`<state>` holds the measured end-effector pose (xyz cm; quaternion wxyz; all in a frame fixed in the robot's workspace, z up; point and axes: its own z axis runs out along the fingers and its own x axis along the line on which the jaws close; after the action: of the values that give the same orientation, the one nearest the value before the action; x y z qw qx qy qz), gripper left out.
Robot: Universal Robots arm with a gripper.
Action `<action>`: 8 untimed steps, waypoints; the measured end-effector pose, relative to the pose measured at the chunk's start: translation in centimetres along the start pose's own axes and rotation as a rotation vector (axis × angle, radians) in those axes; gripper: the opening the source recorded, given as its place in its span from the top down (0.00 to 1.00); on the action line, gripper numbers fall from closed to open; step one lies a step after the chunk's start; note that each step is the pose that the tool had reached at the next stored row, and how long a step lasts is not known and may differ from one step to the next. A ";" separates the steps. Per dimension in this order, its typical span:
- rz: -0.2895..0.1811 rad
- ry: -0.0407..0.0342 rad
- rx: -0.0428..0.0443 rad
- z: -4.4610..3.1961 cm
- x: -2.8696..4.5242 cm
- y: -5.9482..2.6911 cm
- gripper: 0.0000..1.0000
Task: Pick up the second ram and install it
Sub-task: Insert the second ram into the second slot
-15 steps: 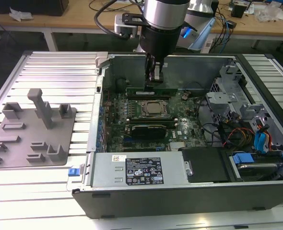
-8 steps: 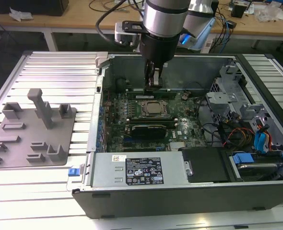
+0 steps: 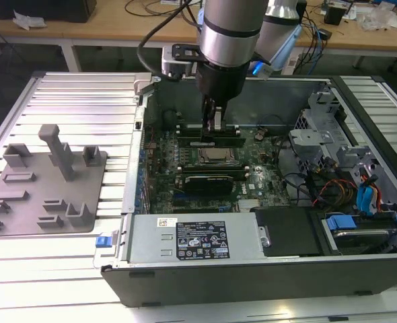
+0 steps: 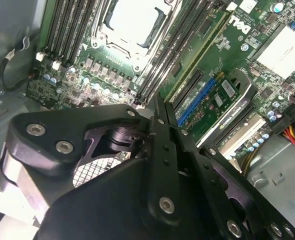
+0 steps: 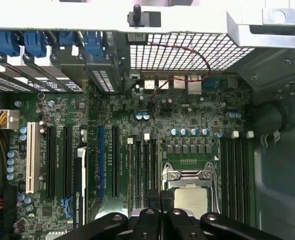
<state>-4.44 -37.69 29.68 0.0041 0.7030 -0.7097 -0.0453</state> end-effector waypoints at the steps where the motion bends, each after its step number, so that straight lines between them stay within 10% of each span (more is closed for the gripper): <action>1: 0.000 0.0001 -0.0001 0.02 0.01 0.00 0.91; 8: 0.000 0.0005 0.0000 0.72 0.04 -0.05 0.91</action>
<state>-4.44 -37.70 28.96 0.0043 0.7031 -0.7097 -0.0451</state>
